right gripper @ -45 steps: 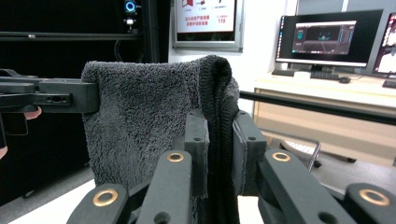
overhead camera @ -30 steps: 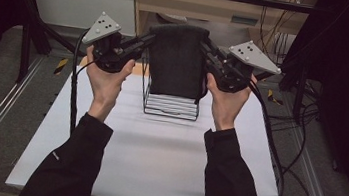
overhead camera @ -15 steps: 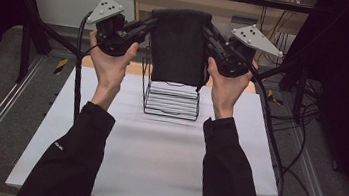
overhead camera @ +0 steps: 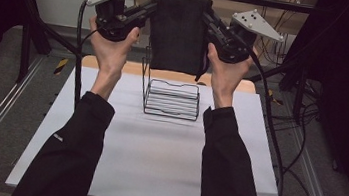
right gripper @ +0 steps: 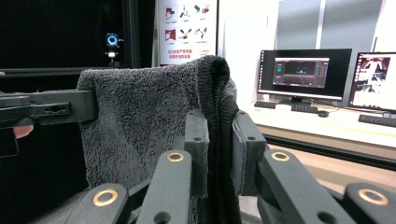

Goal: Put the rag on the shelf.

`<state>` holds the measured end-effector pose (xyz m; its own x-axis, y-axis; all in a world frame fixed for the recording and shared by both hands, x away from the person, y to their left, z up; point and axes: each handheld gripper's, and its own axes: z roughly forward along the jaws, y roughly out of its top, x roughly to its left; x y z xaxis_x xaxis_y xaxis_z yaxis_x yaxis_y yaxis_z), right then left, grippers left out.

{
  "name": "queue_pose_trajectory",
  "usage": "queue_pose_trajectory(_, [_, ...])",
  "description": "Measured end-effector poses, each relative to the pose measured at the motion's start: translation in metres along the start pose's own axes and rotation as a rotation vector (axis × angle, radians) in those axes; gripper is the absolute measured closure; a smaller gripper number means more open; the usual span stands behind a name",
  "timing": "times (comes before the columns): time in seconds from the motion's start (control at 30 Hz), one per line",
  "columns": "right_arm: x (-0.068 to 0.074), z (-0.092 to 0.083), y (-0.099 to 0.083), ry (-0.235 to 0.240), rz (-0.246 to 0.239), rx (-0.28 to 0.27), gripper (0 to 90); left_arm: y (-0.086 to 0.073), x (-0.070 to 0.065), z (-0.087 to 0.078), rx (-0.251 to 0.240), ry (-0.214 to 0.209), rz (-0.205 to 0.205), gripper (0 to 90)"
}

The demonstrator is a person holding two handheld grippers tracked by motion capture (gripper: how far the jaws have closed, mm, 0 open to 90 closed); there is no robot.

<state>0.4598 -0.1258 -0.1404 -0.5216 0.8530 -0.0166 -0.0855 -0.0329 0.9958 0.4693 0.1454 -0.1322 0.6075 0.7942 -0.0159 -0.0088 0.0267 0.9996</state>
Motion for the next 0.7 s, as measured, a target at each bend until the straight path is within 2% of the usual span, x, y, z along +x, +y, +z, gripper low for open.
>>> queue_pose_trajectory(0.2, [-0.003, 0.010, 0.007, -0.003, 0.000, -0.006, 79.4, 0.008, 0.005, 0.005, -0.005, 0.010, -0.009, 82.7])
queue_pose_trajectory(0.43, [-0.007, 0.020, 0.015, -0.003, -0.003, -0.020, 79.4, 0.017, 0.011, 0.014, -0.015, 0.026, 0.002, 82.7])
queue_pose_trajectory(0.7, [-0.015, 0.032, 0.018, -0.015, -0.013, -0.017, 79.4, 0.018, 0.015, 0.027, -0.021, 0.039, 0.007, 82.7])
